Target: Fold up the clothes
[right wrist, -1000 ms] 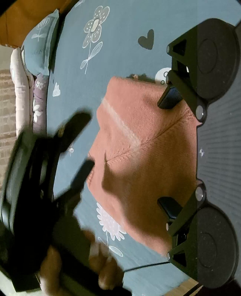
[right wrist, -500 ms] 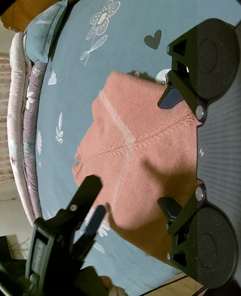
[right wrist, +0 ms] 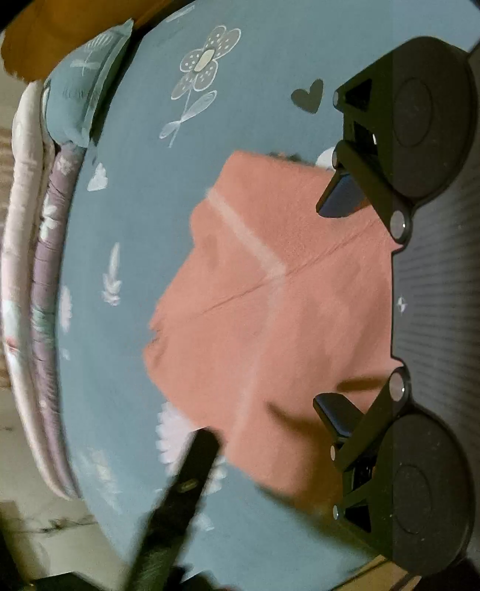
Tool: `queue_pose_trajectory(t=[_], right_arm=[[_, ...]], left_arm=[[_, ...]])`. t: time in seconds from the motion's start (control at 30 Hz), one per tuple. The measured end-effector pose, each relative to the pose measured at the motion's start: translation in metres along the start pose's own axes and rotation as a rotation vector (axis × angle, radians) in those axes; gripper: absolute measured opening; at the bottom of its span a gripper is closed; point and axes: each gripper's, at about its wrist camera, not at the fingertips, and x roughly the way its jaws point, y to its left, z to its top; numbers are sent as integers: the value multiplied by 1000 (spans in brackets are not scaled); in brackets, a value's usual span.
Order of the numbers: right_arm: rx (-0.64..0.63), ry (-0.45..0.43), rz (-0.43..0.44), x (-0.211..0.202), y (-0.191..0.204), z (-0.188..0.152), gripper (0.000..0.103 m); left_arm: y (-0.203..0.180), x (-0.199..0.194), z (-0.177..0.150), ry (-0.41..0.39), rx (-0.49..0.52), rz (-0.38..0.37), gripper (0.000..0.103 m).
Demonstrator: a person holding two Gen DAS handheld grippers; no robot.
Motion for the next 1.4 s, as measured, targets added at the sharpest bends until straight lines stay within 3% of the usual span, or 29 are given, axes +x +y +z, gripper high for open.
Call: queue_pose_trajectory(t=[0.27, 0.47, 0.9, 1.23, 1.4], right_arm=[[110, 63, -92, 27, 37, -5, 103], [141, 63, -145, 14, 55, 24, 103], [165, 166, -117, 46, 73, 38, 103], [192, 174, -156, 47, 78, 37, 103], [196, 171, -158, 48, 77, 37, 103]], left_arm=[[52, -6, -7, 45, 62, -29, 95], [95, -14, -18, 69, 31, -25, 95], [141, -25, -25, 70, -41, -41, 96], [130, -16, -12, 60, -44, -258, 96], [111, -5, -9, 70, -27, -316, 96]])
